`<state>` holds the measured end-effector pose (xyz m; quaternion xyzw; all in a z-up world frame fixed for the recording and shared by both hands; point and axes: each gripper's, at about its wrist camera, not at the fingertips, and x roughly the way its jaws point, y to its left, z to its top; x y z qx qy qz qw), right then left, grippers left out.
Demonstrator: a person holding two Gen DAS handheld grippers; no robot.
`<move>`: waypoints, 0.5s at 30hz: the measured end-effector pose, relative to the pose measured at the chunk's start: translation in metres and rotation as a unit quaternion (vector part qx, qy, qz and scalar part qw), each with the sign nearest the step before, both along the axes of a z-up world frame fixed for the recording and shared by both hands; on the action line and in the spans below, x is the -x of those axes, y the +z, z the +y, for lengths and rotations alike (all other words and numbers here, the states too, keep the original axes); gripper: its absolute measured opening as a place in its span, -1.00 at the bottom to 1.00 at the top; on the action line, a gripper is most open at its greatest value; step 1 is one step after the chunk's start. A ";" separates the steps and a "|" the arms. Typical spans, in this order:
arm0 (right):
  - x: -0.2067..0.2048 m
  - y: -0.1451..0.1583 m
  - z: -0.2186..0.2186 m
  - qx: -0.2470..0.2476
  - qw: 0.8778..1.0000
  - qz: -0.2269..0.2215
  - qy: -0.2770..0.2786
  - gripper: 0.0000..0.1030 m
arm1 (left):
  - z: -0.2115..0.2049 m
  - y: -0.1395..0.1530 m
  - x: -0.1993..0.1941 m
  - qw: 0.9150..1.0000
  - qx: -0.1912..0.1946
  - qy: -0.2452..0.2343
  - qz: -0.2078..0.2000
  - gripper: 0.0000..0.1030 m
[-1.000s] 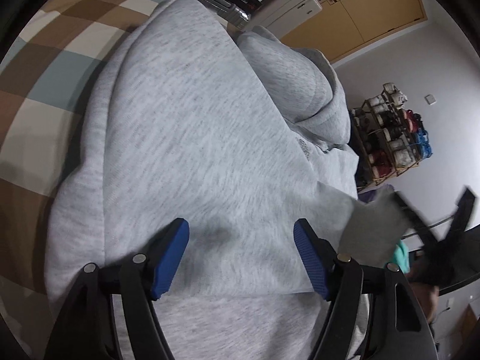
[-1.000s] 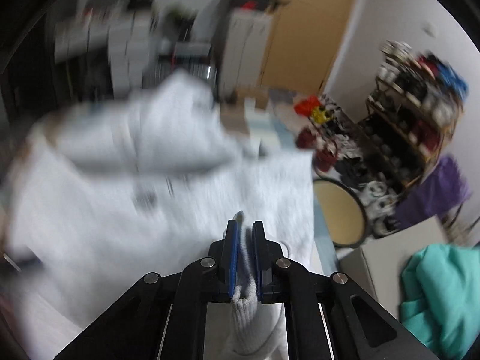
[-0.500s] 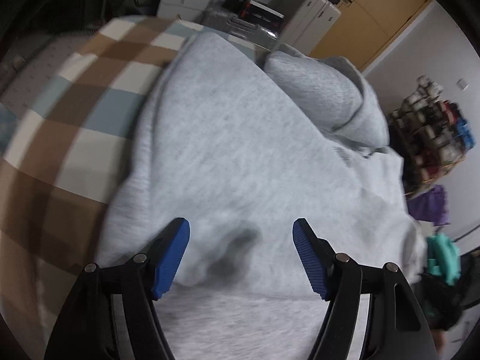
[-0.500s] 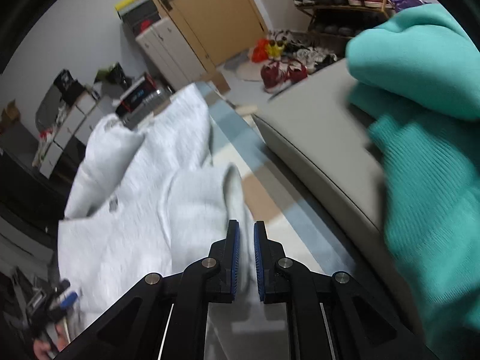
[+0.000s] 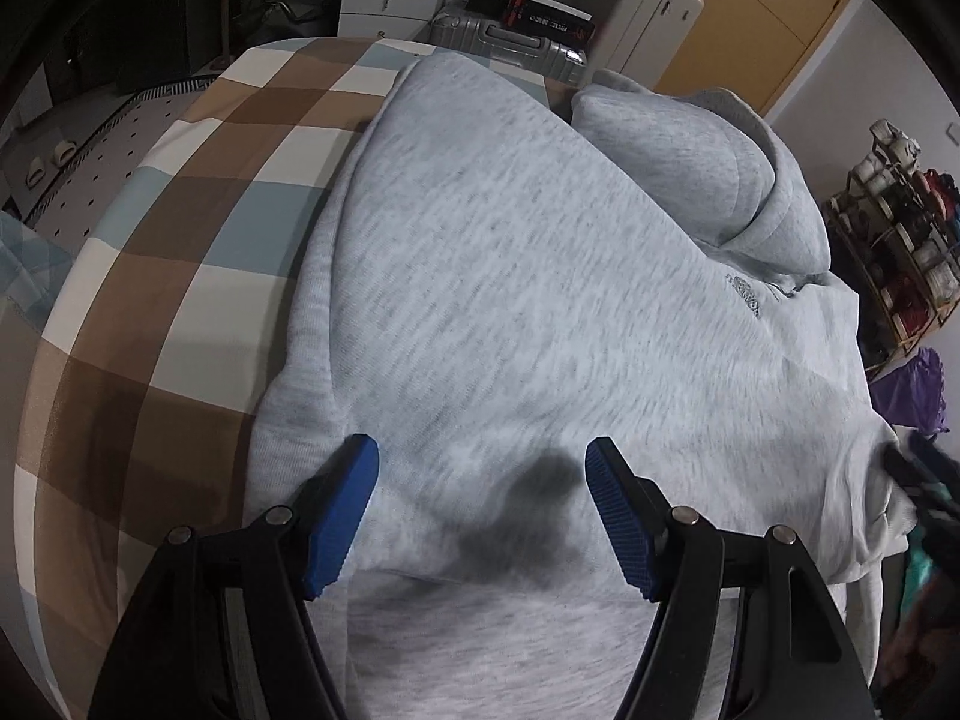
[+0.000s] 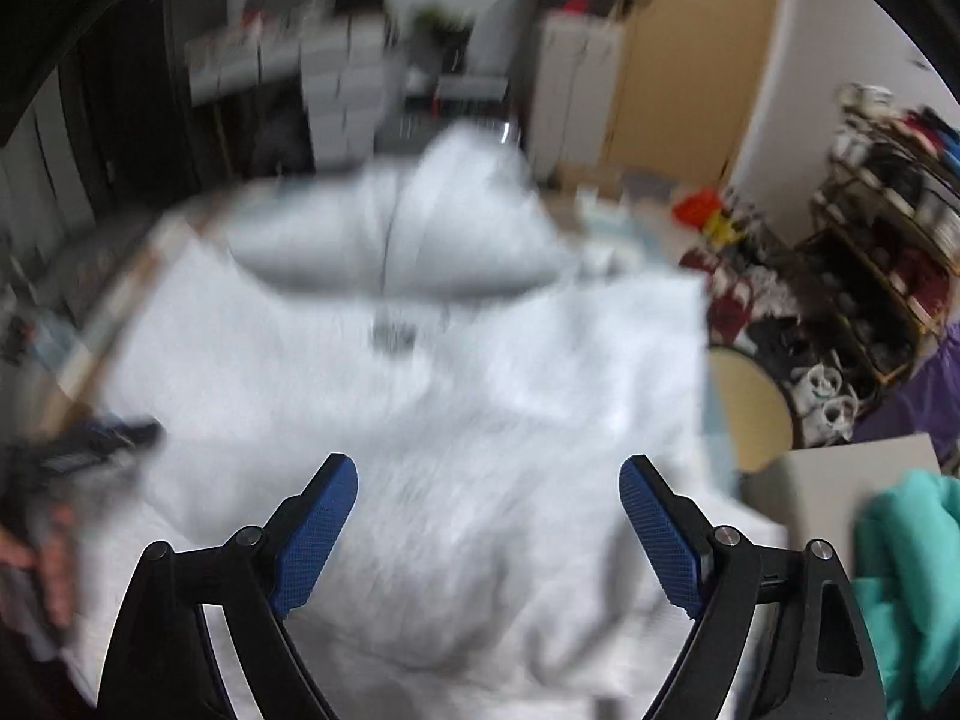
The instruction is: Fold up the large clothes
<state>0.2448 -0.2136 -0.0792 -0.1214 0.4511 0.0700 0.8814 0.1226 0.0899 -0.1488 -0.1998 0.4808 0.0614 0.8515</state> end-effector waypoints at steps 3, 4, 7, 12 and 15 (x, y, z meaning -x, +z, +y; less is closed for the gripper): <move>-0.020 -0.049 0.007 0.040 0.997 0.065 -0.004 0.70 | 0.013 0.000 0.000 0.999 0.037 0.004 -0.004 0.31; -0.019 -0.047 0.000 0.008 0.999 0.050 -0.014 0.73 | 0.018 -0.001 0.000 0.999 0.051 0.006 -0.004 0.31; -0.035 -0.032 0.001 -0.010 0.994 0.102 -0.037 0.21 | 0.030 -0.002 0.002 0.996 0.085 0.001 -0.009 0.31; -0.040 0.031 0.063 -0.098 0.992 0.043 0.061 0.49 | 0.039 -0.003 0.004 0.995 0.103 -0.013 -0.006 0.29; -0.048 0.043 0.121 -0.122 0.982 0.037 0.138 0.49 | 0.040 -0.001 0.008 0.993 0.117 -0.017 -0.006 0.29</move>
